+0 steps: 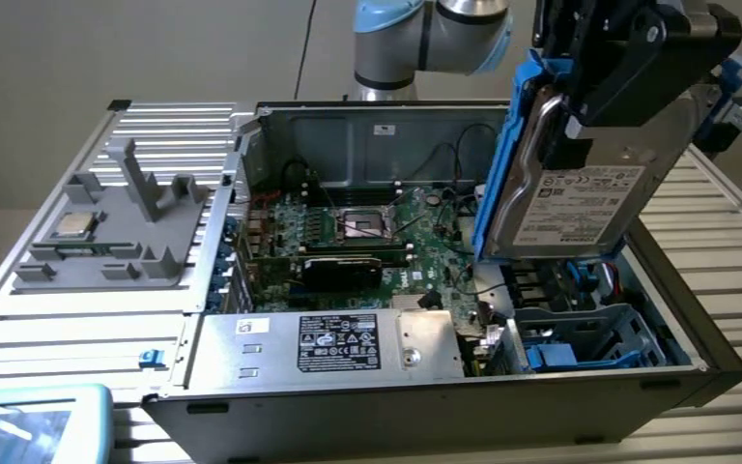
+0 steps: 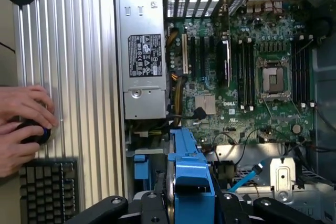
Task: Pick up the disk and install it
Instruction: 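Pick up the disk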
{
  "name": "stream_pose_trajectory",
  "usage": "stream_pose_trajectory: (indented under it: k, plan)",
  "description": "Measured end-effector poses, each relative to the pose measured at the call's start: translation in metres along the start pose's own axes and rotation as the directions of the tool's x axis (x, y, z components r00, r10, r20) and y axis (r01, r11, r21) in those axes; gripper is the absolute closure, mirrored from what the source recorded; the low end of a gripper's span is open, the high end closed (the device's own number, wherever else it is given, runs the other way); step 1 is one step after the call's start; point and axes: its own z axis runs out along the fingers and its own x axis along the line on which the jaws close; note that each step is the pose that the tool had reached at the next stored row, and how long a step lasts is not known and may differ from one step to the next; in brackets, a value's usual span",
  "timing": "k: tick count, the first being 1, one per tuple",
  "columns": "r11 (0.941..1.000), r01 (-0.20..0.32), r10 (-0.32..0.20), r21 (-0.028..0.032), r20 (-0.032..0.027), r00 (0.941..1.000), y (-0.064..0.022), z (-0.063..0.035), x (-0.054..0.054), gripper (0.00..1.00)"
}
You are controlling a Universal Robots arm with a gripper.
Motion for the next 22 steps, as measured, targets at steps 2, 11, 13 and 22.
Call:
stream_pose_trajectory:
  k: [2,11,13,22]
  plan:
    - [1.0,0.0,0.0,0.0,0.0001,1.0,-0.0058,0.0002,0.006,0.63]
    - [1.0,0.0,0.0,-0.0001,0.0001,1.0,-0.0295,0.0059,0.031,0.63]
    - [1.0,0.0,0.0,-0.0001,0.0,1.0,-0.0334,0.0094,0.035,0.63]
    - [1.0,0.0,0.0,-0.0001,-0.0001,1.0,-0.0383,0.0258,0.037,0.63]
